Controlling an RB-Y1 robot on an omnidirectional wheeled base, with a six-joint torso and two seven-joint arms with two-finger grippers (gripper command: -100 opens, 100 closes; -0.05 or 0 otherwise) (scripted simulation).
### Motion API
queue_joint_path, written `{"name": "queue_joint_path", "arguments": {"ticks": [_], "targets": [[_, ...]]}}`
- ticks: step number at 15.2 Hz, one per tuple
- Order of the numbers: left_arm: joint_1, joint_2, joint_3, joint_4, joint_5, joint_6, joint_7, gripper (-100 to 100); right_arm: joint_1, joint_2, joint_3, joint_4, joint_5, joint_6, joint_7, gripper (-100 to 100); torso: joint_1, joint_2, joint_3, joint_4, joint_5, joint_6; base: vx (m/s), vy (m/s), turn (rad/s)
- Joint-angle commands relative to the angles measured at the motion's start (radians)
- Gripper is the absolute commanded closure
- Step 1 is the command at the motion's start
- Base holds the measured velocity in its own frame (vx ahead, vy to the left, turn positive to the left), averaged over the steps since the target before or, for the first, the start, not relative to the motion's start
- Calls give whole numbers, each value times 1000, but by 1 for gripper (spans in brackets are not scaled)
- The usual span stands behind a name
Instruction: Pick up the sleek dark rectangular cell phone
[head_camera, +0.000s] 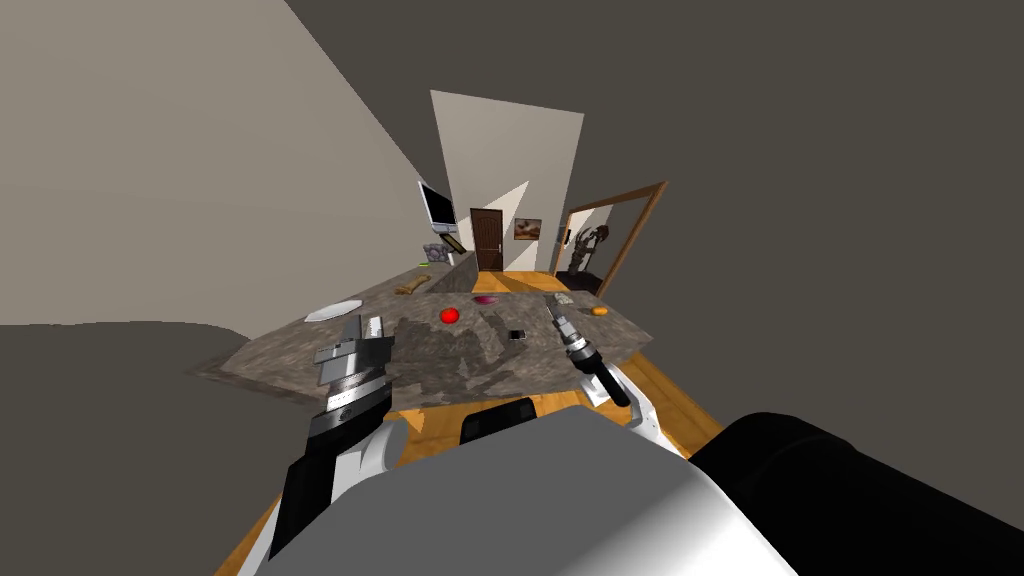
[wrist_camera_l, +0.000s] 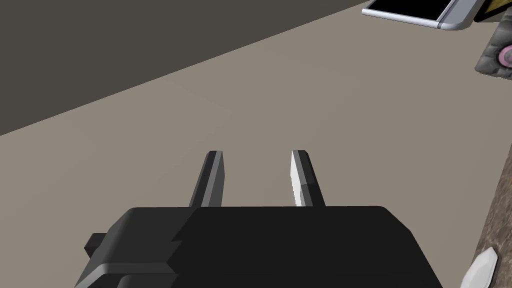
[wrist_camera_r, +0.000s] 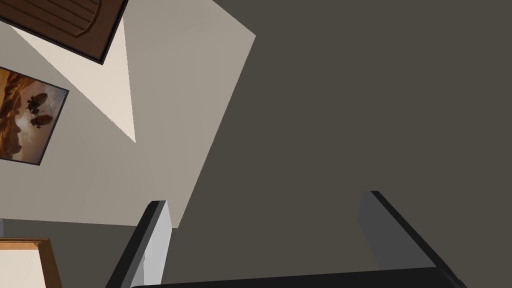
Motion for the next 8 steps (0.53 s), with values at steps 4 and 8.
{"name": "queue_joint_path", "arguments": {"ticks": [4, 8], "targets": [[0, 0, 0, 0, 0, 0, 0, 0, -7, -110, 25, 44, 36, -6, 7, -100, 0, 0, 0, 0, 0, 0, 3, 36, 128], [0, 0, 0, 0, 0, 0, 0, 0, -14, -195, 54, 94, 78, -12, 13, -100, 0, 0, 0, 0, 0, 1, 9, 45, 164]]}}
